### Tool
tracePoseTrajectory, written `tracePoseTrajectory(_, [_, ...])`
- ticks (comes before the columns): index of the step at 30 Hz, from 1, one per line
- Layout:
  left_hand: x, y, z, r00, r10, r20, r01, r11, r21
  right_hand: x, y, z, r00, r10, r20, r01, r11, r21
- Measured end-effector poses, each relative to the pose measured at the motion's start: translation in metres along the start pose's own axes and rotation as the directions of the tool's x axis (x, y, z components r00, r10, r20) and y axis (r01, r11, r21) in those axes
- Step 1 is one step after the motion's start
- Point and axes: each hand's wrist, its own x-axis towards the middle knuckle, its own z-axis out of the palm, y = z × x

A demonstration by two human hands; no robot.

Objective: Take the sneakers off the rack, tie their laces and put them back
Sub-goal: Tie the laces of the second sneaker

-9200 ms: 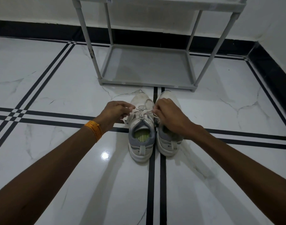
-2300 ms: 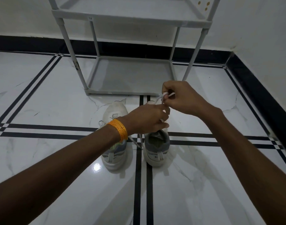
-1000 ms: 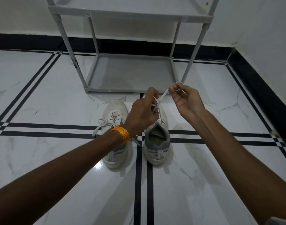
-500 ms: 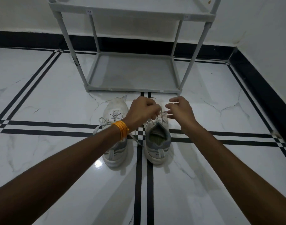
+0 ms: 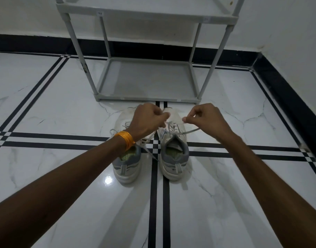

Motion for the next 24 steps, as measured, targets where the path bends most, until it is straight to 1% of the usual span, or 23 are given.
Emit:
tracePoseTrajectory(1, [0.0, -0.007, -0.004, 0.999, 0.05, -0.019, -0.047, 0.993, 0.113, 0.004, 0.007, -0.006, 1.0, 0.018, -0.012, -0.019, 0.99, -0.14])
tracePoseTrajectory(2, [0.0, -0.014, -0.009, 0.996, 0.083, -0.021, -0.077, 0.976, 0.205, 0.008, 0.014, -0.01, 0.998, 0.057, -0.005, -0.056, 0.954, -0.295])
tracePoseTrajectory(3, [-0.001, -0.023, -0.013, 0.995, 0.098, -0.006, -0.093, 0.955, 0.283, 0.01, 0.021, -0.014, 0.994, 0.112, 0.01, -0.097, 0.897, -0.432])
tracePoseTrajectory(4, [-0.003, -0.03, -0.016, 0.995, 0.101, 0.019, -0.101, 0.934, 0.343, 0.01, 0.027, -0.015, 0.986, 0.166, 0.018, -0.131, 0.84, -0.527])
tracePoseTrajectory(5, [-0.004, -0.037, -0.018, 0.994, 0.099, 0.046, -0.109, 0.916, 0.386, 0.009, 0.032, -0.014, 0.979, 0.202, 0.022, -0.152, 0.801, -0.579])
tracePoseTrajectory(7, [-0.008, -0.048, -0.018, 0.991, 0.093, 0.098, -0.127, 0.89, 0.437, 0.006, 0.039, -0.01, 0.976, 0.217, 0.009, -0.163, 0.76, -0.629])
tracePoseTrajectory(9, [-0.01, -0.052, -0.014, 0.986, 0.074, 0.147, -0.137, 0.865, 0.483, 0.003, 0.044, -0.003, 0.977, 0.211, -0.007, -0.165, 0.741, -0.652])
tracePoseTrajectory(11, [-0.009, -0.054, -0.009, 0.979, 0.059, 0.194, -0.155, 0.836, 0.527, 0.0, 0.049, 0.009, 0.982, 0.19, 0.006, -0.139, 0.738, -0.66])
tracePoseTrajectory(14, [-0.009, -0.05, -0.004, 0.978, 0.066, 0.196, -0.175, 0.768, 0.616, -0.004, 0.056, 0.026, 0.976, 0.189, 0.112, -0.083, 0.789, -0.608])
tracePoseTrajectory(16, [-0.011, -0.041, 0.001, 0.977, 0.152, 0.149, -0.212, 0.713, 0.669, -0.007, 0.056, 0.032, 0.975, 0.146, 0.167, -0.024, 0.819, -0.573])
tracePoseTrajectory(17, [-0.013, -0.033, 0.006, 0.971, 0.204, 0.129, -0.236, 0.701, 0.673, -0.008, 0.054, 0.033, 0.978, 0.107, 0.178, 0.007, 0.841, -0.541])
tracePoseTrajectory(18, [-0.016, -0.026, 0.011, 0.967, 0.23, 0.114, -0.248, 0.721, 0.647, -0.007, 0.05, 0.035, 0.978, 0.074, 0.193, 0.029, 0.874, -0.485])
tracePoseTrajectory(19, [-0.017, -0.021, 0.018, 0.969, 0.22, 0.108, -0.242, 0.779, 0.579, -0.007, 0.045, 0.036, 0.975, 0.048, 0.218, 0.044, 0.916, -0.398])
tracePoseTrajectory(21, [-0.022, -0.016, 0.031, 0.979, 0.123, 0.16, -0.179, 0.894, 0.412, -0.008, 0.034, 0.041, 0.957, 0.032, 0.289, 0.023, 0.982, -0.186])
tracePoseTrajectory(22, [-0.024, -0.017, 0.035, 0.979, 0.077, 0.188, -0.14, 0.926, 0.352, -0.009, 0.03, 0.042, 0.954, 0.029, 0.299, 0.004, 0.994, -0.109])
tracePoseTrajectory(24, [-0.025, -0.02, 0.039, 0.985, 0.024, 0.169, -0.07, 0.959, 0.274, -0.011, 0.025, 0.044, 0.966, 0.012, 0.259, -0.002, 0.999, -0.036])
